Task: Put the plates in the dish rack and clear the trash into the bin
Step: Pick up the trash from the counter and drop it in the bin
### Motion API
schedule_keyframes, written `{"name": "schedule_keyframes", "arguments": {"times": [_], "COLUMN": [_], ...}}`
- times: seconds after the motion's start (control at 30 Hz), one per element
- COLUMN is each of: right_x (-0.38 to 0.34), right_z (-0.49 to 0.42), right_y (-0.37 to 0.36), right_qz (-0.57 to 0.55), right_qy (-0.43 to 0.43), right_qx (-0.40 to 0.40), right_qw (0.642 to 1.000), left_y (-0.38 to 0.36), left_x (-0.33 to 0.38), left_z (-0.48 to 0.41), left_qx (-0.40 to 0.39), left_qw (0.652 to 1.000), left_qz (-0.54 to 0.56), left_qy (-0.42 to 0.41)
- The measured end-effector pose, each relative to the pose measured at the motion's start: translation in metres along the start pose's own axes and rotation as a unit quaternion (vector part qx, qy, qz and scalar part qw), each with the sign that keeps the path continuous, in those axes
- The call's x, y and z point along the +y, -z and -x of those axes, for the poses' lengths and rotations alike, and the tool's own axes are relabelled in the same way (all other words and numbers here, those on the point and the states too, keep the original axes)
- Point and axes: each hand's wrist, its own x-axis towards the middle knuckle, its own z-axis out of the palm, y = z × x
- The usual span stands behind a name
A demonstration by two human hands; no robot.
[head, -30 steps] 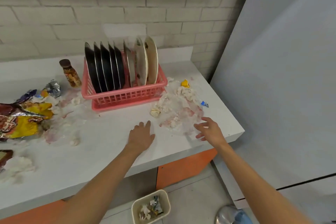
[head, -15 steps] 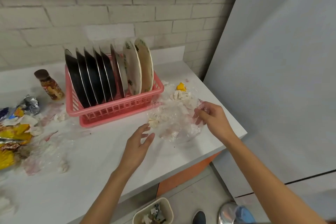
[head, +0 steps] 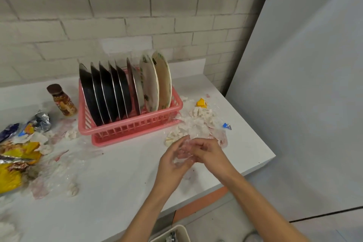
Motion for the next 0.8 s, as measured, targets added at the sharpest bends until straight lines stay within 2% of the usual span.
{"name": "schedule_keyframes", "arguments": {"times": [0.1, 0.23, 0.33, 0.4, 0.57, 0.8], "right_x": [0.0, 0.001, 0.005, 0.007, 0.009, 0.013], "right_z": [0.004, 0.008, 0.006, 0.002, 0.005, 0.01], "right_y": [-0.004, -0.019, -0.025, -0.024, -0.044, -0.067], "right_qz": [0.016, 0.107, 0.255, 0.326, 0.251, 0.141], "right_qy": [0.005, 0.064, 0.144, 0.134, 0.047, 0.057], "right_qx": [-0.02, 0.02, 0.097, 0.121, 0.049, 0.01], "right_qw": [1.0, 0.992, 0.951, 0.928, 0.966, 0.988], "left_y": [0.013, 0.011, 0.014, 0.026, 0.044, 0.05], "left_x": [-0.001, 0.007, 0.01, 0.007, 0.007, 0.008], "left_z": [-0.001, 0.002, 0.001, -0.003, -0.005, -0.008], "left_qx": [0.057, 0.063, 0.118, 0.16, 0.155, 0.157], "left_qw": [0.998, 0.997, 0.99, 0.983, 0.981, 0.973], "left_qz": [0.032, 0.029, 0.063, 0.071, 0.074, 0.097], "left_qy": [0.022, 0.023, 0.036, 0.046, 0.091, 0.141]}}
